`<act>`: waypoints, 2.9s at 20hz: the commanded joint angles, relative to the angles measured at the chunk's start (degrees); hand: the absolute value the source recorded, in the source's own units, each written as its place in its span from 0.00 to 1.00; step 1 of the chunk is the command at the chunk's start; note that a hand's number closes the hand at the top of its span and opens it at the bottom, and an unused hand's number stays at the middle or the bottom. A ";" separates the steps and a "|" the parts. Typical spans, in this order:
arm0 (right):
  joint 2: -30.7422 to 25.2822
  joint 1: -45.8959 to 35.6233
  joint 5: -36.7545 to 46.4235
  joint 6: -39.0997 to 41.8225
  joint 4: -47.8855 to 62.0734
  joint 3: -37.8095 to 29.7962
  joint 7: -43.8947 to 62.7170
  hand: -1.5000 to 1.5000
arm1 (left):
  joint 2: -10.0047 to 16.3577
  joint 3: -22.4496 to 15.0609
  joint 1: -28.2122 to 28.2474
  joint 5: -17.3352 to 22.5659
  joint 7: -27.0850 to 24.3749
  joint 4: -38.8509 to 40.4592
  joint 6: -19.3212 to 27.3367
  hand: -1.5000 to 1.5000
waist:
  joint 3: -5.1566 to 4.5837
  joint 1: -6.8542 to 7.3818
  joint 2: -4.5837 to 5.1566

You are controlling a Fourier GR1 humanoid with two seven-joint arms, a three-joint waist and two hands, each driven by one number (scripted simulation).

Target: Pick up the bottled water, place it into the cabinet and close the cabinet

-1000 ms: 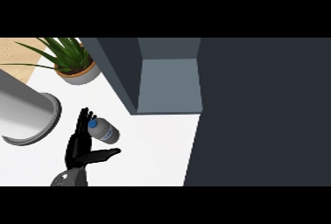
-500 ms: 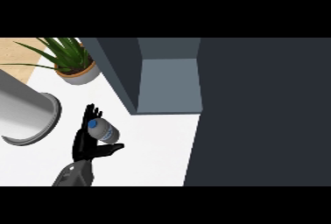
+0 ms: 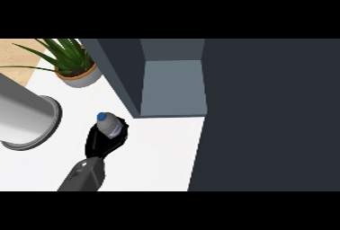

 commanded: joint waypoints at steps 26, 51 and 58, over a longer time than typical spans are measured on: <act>-0.20 10.30 -17.15 12.58 -0.21 -24.82 -10.72 0.00 | -2.87 -17.76 -9.45 11.86 4.56 -6.00 2.25 1.00 | 0.12 -1.00 -0.40; -2.17 6.32 -26.97 20.76 8.29 -35.80 -12.55 0.00 | -2.68 -30.24 -14.74 22.18 12.17 -14.62 26.04 1.00 | 0.23 -5.78 -0.38; -3.10 4.81 -30.06 22.84 10.86 -37.61 -13.98 0.00 | -2.67 -31.91 -14.64 21.86 12.36 -15.01 34.11 1.00 | 0.24 -7.05 0.14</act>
